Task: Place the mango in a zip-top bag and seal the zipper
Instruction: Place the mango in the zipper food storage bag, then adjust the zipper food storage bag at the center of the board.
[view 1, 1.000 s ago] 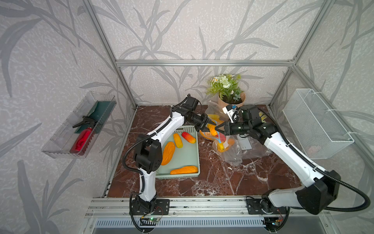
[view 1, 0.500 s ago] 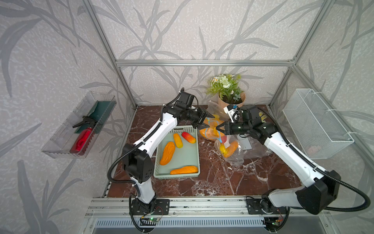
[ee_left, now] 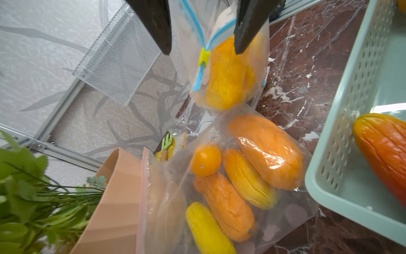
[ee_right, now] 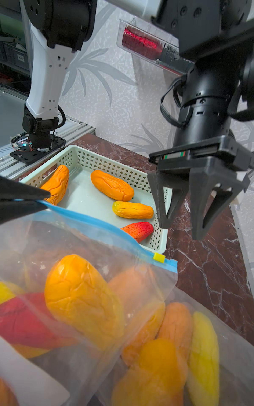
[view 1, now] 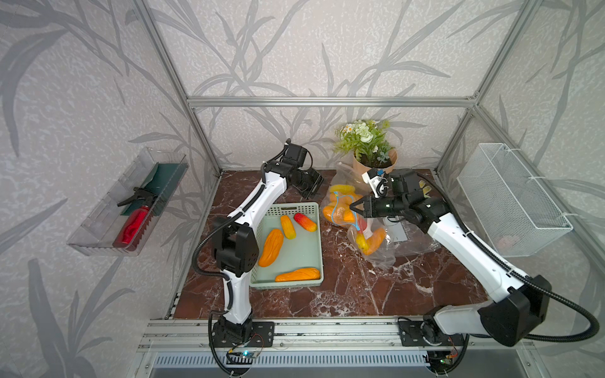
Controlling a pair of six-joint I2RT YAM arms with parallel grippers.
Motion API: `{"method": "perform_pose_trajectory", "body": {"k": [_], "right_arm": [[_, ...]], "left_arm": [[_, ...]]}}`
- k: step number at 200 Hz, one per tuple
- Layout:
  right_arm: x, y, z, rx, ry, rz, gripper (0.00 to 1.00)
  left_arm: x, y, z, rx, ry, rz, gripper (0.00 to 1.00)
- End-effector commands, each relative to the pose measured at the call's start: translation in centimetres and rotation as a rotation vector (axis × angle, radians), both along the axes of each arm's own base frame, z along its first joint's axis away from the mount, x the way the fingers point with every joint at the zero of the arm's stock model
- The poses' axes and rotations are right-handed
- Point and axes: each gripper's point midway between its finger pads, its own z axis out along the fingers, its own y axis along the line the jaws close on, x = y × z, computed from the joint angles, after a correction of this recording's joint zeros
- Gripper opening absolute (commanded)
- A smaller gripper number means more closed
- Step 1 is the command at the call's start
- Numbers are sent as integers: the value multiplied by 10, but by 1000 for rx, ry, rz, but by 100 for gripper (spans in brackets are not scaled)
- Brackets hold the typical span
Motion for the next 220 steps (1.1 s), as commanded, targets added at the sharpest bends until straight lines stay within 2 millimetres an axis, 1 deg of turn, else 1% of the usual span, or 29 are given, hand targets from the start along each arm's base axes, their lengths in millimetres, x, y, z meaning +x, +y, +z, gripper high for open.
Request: {"method": "perform_pose_trajectory", "body": {"k": [1,14,37,56,74,94,128,177,179,193,199,220], "right_arm": [[-1,1,22,31,-45,18,0],[-1,1,22,32,-43,19,0],[-2,2,21,35,-40,22,0],[-2,1,21,33,-41,22,0],[-2,1,21,32,-39,22,0],[-2,1,21,33,-39,21,0],[-3,1,21,31,-38,20,0],[-6,-1,22,33,-34,21,0],[-6,-1,22,33,-35,21,0],[-7,-1,21,34,-33,20,0],[-8,-1,21,34,-32,20,0],[-8,-2,22,34,-33,14,0]], "left_arm": [[1,-4,6,15,-17,-8,42],[3,-10,6,2,-27,-9,40],[3,-24,4,-18,-25,-35,39],[-1,-34,-2,-21,-13,-60,39],[-3,-40,-9,-18,1,-73,38],[-3,-38,-14,0,5,-77,33],[-2,-36,-15,22,-3,-79,22],[1,-33,-13,51,-38,-90,21],[1,-33,-13,52,-40,-91,20],[3,-35,-11,46,-56,-104,5],[4,-37,-11,44,-60,-110,0],[7,-41,-3,31,-94,-134,0]]}}
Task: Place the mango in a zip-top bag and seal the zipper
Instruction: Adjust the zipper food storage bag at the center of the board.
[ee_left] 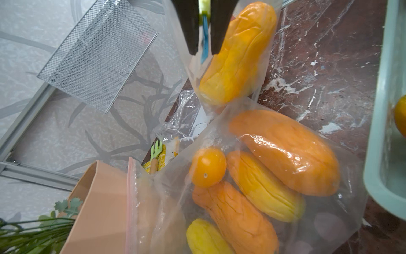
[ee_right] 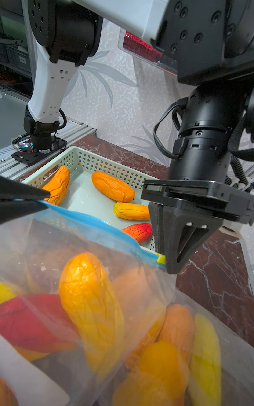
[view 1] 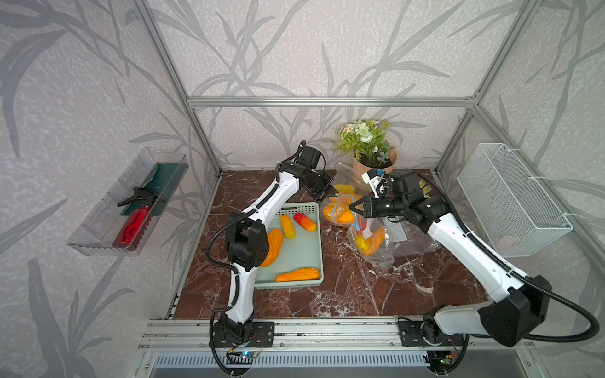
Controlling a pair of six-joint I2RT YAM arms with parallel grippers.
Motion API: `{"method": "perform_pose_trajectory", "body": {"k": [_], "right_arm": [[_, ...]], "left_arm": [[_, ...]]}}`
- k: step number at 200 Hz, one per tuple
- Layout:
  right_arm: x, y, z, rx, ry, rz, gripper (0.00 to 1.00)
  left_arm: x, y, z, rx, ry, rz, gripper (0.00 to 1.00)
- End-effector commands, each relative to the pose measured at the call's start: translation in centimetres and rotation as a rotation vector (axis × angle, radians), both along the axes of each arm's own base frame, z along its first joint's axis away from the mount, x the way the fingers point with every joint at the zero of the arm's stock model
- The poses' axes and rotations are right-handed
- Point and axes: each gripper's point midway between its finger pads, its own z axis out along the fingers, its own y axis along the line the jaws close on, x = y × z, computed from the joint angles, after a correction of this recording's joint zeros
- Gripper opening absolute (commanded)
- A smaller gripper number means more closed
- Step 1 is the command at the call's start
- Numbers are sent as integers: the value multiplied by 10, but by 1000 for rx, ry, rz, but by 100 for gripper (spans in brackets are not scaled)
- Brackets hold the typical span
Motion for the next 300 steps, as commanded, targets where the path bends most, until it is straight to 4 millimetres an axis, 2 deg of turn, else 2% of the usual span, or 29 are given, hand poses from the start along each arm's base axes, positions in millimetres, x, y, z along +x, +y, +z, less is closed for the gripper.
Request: {"method": "perform_pose_trajectory", "body": {"k": [1,22,69,109,158,175,194,205,227,239,258,269,284,300], "right_arm": [[-7,-3,21,30,-36,7,0],[-6,-5,24,28,-40,-12,0],[-3,-12,39,58,-40,-95,0],[-6,-9,44,88,0,-108,0],[-7,7,36,135,82,-121,0],[-5,15,33,143,117,-108,0],[-9,24,31,131,152,-66,0],[-11,24,35,131,139,-66,13],[-6,5,60,150,61,-120,43],[2,-13,76,165,35,-172,54],[17,-40,91,162,13,-254,58],[27,-58,92,153,26,-333,57],[45,-86,75,136,100,-497,56],[62,-104,49,174,248,-658,56]], "left_arm": [[5,-4,6,-1,-37,-29,0],[12,-11,20,-27,-92,-57,0],[34,-28,77,-81,-332,-156,0],[31,-48,112,-160,-499,-275,0],[12,-58,121,-121,-600,-380,0],[11,-56,123,-105,-618,-384,0],[12,-58,134,-125,-657,-384,0],[11,-59,139,-135,-677,-390,0],[3,-60,139,-137,-683,-432,0],[-2,-57,132,-116,-672,-460,0],[-8,-51,123,-56,-667,-485,0],[-9,-48,121,-33,-674,-491,0],[-12,-50,121,-20,-688,-503,0],[-19,-55,127,-23,-713,-531,0]]}}
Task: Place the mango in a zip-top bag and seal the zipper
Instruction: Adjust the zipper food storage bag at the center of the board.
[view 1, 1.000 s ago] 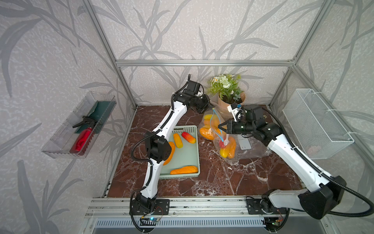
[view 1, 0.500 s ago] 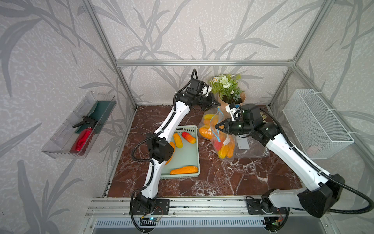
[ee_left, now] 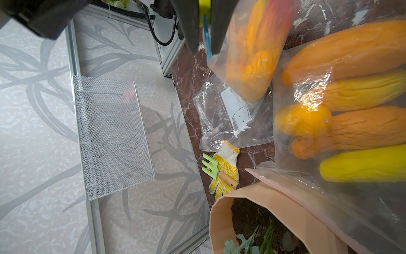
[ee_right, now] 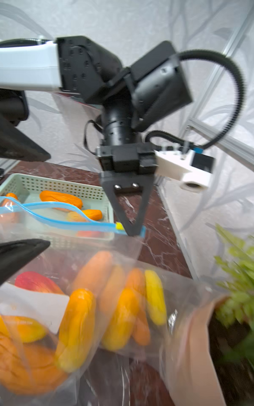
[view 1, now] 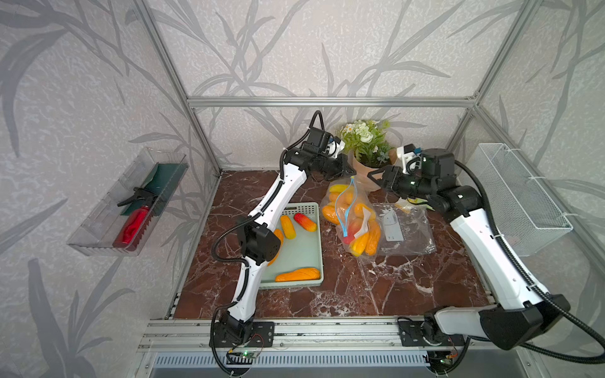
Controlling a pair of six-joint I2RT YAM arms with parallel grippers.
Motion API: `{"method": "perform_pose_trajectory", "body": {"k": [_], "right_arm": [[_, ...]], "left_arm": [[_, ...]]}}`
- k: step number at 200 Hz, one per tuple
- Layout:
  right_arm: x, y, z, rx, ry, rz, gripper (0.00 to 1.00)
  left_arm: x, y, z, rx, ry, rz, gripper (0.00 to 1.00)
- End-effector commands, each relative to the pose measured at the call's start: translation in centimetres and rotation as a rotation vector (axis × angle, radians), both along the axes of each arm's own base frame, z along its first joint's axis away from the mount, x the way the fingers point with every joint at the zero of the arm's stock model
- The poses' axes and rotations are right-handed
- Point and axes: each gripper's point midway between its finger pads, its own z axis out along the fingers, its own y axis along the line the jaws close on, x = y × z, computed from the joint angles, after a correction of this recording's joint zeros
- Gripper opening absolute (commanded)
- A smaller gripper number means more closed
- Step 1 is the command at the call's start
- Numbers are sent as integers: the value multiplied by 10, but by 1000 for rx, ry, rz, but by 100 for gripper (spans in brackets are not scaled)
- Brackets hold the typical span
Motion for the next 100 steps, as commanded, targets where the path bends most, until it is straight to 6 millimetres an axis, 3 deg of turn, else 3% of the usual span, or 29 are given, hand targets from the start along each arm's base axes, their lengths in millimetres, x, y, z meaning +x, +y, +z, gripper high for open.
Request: {"method": "perform_pose_trajectory", "body": {"k": [1,36,71,100], "right_arm": [[16,-30,-41,53,232,-220,56],[36,-9,-73,222,544,-270,52],[29,15,-80,326,724,-253,73],[19,27,-100,449,847,-269,76]], "left_arm": [[-23,0,31,11,-107,-58,0],[-45,-2,28,81,-150,-113,0],[-59,-2,24,148,-186,-138,0],[-66,-7,23,165,-206,-163,0]]}}
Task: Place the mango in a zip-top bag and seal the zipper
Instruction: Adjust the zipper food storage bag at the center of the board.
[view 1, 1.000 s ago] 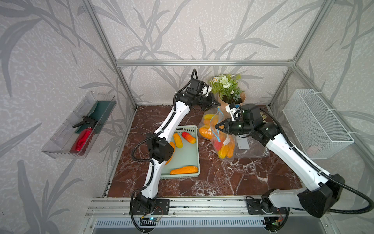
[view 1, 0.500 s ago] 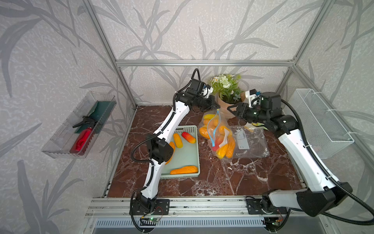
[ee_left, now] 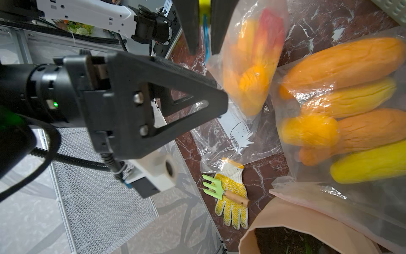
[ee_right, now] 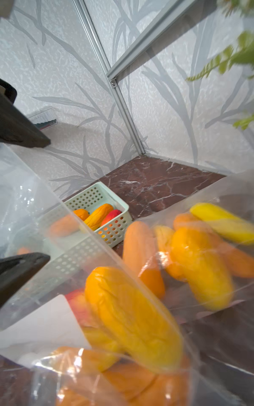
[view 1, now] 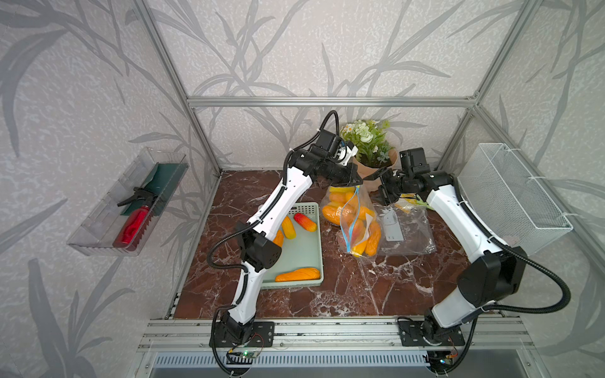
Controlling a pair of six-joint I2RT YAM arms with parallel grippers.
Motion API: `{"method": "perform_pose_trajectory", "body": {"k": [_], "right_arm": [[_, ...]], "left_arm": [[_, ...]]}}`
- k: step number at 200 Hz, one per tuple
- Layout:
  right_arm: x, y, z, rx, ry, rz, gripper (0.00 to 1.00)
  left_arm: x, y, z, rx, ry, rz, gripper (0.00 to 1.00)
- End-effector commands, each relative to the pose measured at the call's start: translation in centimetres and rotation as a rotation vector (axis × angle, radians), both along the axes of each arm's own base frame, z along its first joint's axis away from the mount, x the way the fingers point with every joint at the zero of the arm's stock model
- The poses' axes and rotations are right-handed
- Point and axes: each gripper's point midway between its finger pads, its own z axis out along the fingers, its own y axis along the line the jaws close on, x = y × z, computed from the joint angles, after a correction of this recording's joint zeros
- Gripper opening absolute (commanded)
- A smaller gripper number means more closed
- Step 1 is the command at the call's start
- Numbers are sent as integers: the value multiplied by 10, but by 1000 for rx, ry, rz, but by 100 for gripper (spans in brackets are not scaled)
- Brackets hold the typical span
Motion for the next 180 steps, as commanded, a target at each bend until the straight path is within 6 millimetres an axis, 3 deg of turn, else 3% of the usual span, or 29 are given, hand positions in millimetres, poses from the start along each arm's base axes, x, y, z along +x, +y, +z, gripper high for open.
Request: {"method": "perform_pose_trajectory", "body": {"k": [1,112,134,163,167,180], "right_arm": [[-18,14,6,165,109,-40,76],[-28,26,-1,337,190,-42,75],[-32,26,-3,345,199,-35,57],[-34,27,-3,361,199,-38,9],[-34,26,-4,360,199,-41,0],[-33,22,-4,349,190,-60,0]], "left_arm": [[-14,5,11,36,-63,-35,0],[-51,-10,-4,136,-131,-165,0],[-51,-9,-5,154,-148,-165,0],[-50,-8,-5,173,-172,-159,0],[-51,-9,-4,178,-177,-158,5],[-52,-9,-1,194,-208,-151,31]]}}
